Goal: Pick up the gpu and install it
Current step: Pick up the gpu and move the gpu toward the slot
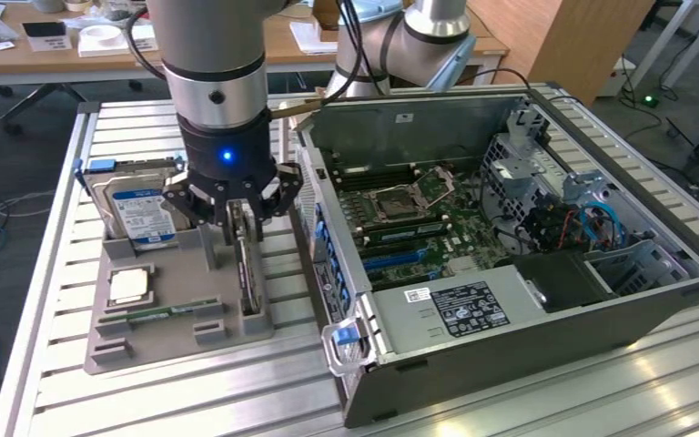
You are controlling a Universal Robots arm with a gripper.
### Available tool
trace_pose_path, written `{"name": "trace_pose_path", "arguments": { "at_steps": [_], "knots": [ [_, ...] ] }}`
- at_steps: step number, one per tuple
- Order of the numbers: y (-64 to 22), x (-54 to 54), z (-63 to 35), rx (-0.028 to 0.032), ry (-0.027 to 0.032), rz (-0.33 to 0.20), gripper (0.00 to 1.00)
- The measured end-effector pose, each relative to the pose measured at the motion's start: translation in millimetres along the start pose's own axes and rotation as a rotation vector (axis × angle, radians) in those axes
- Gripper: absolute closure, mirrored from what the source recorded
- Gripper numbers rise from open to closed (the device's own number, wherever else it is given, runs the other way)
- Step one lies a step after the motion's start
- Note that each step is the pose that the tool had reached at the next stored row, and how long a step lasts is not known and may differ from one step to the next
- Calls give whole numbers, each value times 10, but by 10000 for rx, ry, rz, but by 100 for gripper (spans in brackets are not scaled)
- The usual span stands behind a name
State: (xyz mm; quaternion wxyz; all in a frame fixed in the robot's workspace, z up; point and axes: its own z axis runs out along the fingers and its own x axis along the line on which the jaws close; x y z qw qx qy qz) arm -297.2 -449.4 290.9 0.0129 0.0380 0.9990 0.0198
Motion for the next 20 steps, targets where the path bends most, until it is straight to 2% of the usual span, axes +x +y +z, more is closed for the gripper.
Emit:
{"name": "trace_pose_path", "arguments": {
  "at_steps": [5, 14, 20],
  "knots": [
    [-2, 2, 66, -2, -15, 0, 58],
    [10, 19, 105, -1, -15, -2, 58],
    [17, 43, 186, -2, -28, -1, 58]
  ]
}}
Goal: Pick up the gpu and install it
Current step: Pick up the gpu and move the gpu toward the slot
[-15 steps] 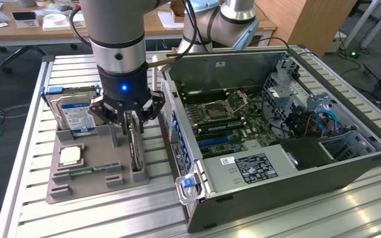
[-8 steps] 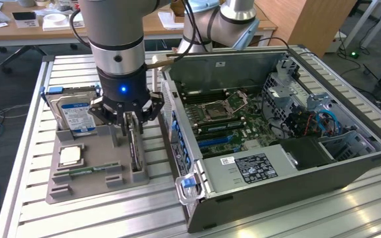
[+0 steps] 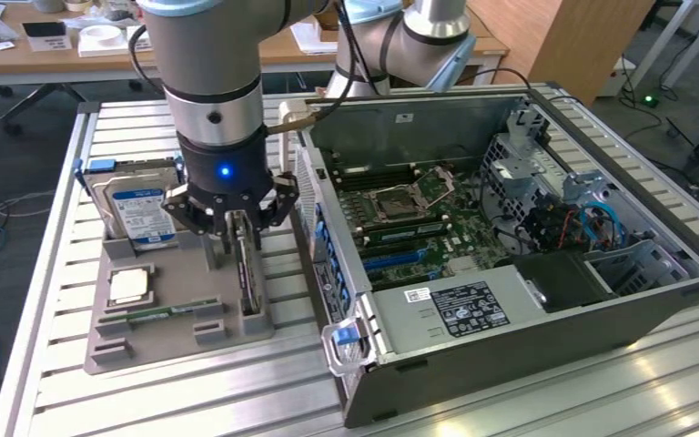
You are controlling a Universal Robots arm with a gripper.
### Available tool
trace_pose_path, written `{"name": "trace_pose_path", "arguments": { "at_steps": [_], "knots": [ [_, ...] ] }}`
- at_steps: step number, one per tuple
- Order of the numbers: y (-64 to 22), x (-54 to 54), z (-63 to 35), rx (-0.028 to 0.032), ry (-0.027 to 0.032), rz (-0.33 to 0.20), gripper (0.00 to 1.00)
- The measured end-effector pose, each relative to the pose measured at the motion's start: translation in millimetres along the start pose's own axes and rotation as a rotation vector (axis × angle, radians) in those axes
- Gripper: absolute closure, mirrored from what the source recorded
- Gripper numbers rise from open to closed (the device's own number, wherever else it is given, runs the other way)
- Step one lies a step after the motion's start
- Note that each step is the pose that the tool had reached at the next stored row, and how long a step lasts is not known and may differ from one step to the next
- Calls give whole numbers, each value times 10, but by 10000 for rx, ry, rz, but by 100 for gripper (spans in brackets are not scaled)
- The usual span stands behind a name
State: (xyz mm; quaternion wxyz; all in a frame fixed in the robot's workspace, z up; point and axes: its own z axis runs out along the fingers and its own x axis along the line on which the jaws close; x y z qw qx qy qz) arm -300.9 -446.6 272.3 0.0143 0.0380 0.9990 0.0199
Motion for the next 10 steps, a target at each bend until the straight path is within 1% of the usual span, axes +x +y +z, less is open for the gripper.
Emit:
{"name": "trace_pose_path", "arguments": {
  "at_steps": [4, 10],
  "knots": [
    [12, 25, 41, 2, -6, 0, 58],
    [11, 29, 145, 7, -17, -1, 58]
  ]
}}
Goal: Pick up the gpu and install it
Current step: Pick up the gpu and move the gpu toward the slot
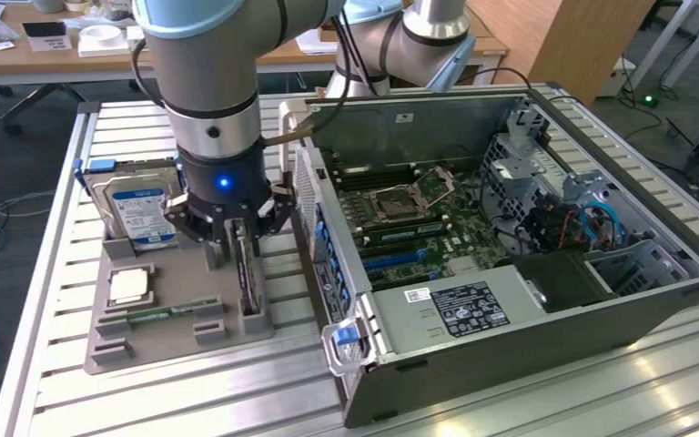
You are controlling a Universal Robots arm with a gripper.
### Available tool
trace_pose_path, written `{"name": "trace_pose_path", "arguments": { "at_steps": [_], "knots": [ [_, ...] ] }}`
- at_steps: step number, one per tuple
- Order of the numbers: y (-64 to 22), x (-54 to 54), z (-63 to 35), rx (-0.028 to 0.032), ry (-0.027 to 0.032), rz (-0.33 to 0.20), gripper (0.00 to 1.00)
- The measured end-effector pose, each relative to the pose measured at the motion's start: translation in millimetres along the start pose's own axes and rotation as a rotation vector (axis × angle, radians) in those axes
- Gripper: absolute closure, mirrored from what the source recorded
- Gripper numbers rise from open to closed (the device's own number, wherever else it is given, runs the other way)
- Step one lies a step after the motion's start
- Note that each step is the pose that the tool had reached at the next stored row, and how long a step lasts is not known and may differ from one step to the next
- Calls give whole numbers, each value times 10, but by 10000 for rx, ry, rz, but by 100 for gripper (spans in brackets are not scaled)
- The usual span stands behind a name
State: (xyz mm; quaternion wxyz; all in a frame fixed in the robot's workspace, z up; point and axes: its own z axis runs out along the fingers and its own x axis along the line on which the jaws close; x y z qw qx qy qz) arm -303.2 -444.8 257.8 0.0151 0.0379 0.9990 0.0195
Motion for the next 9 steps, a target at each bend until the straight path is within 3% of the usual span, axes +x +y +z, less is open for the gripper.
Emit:
{"name": "trace_pose_path", "arguments": {
  "at_steps": [9],
  "knots": [
    [-2, 5, 154, 0, -20, 0, 58]
  ]
}}
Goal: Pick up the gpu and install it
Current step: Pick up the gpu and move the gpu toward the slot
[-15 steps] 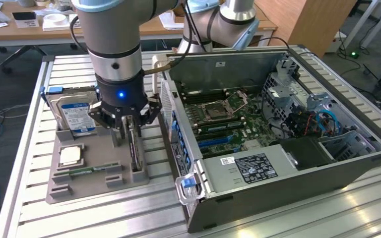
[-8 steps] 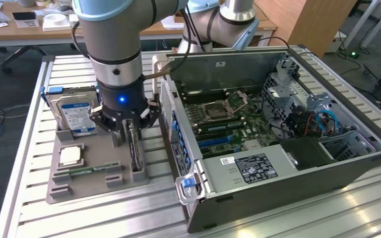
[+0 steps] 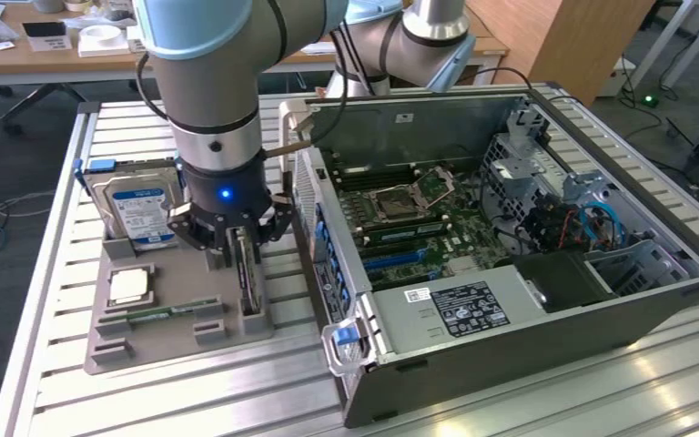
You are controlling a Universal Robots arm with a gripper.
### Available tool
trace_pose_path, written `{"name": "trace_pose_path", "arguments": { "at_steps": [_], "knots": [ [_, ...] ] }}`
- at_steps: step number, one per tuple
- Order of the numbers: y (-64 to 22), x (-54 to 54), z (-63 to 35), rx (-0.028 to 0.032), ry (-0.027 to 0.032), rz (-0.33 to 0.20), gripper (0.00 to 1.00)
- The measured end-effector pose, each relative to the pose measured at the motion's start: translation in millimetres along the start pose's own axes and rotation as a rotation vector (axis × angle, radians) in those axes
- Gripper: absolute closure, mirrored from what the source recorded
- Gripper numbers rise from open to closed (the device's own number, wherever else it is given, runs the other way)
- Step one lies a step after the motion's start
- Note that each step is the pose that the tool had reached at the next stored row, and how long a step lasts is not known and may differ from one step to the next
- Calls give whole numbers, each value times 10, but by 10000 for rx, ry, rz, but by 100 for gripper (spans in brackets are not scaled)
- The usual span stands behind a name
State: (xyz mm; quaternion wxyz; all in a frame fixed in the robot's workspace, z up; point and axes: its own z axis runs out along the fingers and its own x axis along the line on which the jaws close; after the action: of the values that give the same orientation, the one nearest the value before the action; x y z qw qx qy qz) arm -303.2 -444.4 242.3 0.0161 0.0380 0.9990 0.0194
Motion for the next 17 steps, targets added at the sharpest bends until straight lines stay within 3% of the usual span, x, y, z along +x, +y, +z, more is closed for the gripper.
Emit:
{"name": "trace_pose_path", "arguments": {
  "at_steps": [17],
  "knots": [
    [1, 2, 55, 1, 0, 0, 58]
  ]
}}
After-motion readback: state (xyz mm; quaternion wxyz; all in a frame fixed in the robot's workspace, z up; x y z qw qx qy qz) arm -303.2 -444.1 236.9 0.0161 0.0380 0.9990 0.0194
